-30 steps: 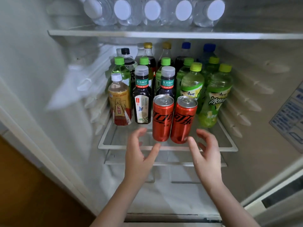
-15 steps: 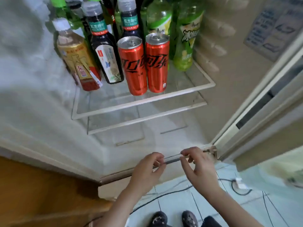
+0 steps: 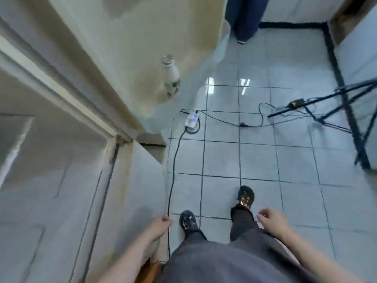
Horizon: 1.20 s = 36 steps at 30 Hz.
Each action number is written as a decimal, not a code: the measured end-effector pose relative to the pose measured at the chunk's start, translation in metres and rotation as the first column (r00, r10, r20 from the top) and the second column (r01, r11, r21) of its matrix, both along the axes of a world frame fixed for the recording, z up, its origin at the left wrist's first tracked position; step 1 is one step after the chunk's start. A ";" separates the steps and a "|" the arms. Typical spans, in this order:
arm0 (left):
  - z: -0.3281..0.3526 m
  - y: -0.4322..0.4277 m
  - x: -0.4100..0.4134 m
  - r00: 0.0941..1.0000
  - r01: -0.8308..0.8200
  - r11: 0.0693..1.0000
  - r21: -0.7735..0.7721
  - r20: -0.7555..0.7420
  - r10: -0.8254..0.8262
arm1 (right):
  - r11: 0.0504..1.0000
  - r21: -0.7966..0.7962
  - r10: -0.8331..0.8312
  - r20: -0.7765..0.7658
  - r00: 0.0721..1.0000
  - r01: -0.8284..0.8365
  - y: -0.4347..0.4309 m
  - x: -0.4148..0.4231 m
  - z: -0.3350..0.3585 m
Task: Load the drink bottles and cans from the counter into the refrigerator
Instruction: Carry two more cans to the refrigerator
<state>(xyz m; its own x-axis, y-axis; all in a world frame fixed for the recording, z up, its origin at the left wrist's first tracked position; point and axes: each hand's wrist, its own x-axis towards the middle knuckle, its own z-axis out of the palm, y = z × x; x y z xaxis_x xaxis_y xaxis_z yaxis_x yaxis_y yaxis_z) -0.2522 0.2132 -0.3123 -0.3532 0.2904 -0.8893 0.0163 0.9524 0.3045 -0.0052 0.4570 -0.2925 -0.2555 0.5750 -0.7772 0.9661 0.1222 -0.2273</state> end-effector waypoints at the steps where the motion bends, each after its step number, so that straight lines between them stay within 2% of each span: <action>1: 0.000 0.012 0.001 0.998 0.064 0.997 -0.040 -0.011 -0.065 | 0.993 -0.002 -0.120 0.017 0.993 0.120 0.003 0.028 -0.001; 3: -0.001 0.044 0.007 0.972 0.224 0.970 -0.098 -0.048 -0.229 | 0.946 -0.017 -0.322 0.032 0.946 0.322 0.004 0.081 -0.001; 6: -0.009 0.110 0.026 0.889 0.445 0.889 -0.110 -0.069 -0.453 | 0.875 -0.074 -0.474 0.068 0.878 0.478 0.000 0.145 -0.004; 12: -0.022 0.262 0.128 0.774 0.618 0.781 -0.090 -0.104 -0.624 | 0.809 -0.183 -0.550 0.099 0.830 0.558 0.024 0.257 0.003; 15: -0.024 0.331 0.207 0.715 0.688 0.719 -0.099 -0.079 -0.695 | 0.752 -0.150 -0.631 0.117 0.767 0.641 0.061 0.325 0.003; 19: -0.003 0.419 0.329 0.522 0.851 0.524 -0.038 -0.041 -0.852 | 0.483 -0.020 -0.875 0.032 0.483 0.876 0.114 0.418 0.009; 22: 0.014 0.477 0.404 0.439 0.898 0.435 0.068 -0.054 -0.897 | 0.311 0.018 -0.950 -0.028 0.311 0.950 0.141 0.477 0.010; 25: 0.019 0.533 0.457 0.305 0.949 0.293 0.113 -0.098 -0.947 | 0.135 0.011 -0.986 -0.095 0.136 0.991 0.162 0.515 0.003; 26: 0.016 0.552 0.470 0.283 0.956 0.272 0.112 -0.098 -0.954 | 0.089 0.003 -0.991 -0.097 0.089 0.996 0.167 0.522 0.000; 30: -0.005 0.618 0.512 0.301 0.951 0.299 0.076 -0.013 -0.954 | -0.029 -0.066 -0.998 -0.057 -0.033 0.997 0.173 0.537 -0.020; 32: -0.021 0.656 0.531 0.207 0.977 0.204 0.056 -0.039 -0.978 | -0.020 -0.081 -1.000 -0.006 -0.020 0.996 0.180 0.547 -0.026; 33: -0.026 0.674 0.539 0.130 0.991 0.129 0.033 -0.046 -0.990 | -0.020 -0.084 -0.999 0.034 -0.018 0.996 0.186 0.554 -0.026; 36: -0.036 0.739 0.565 -0.159 0.985 -0.156 -0.076 -0.031 -0.987 | -0.140 -0.051 -0.983 0.127 -0.133 0.989 0.206 0.574 -0.016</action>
<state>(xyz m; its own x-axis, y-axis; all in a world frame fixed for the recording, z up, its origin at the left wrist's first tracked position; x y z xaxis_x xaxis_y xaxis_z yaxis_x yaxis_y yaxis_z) 0.3130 0.9521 -0.3484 0.2795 0.3412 -0.8975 0.9567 -0.1777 0.2304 0.5691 0.6631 -0.3080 0.5495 0.0785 -0.8318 -0.0232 -0.9938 -0.1092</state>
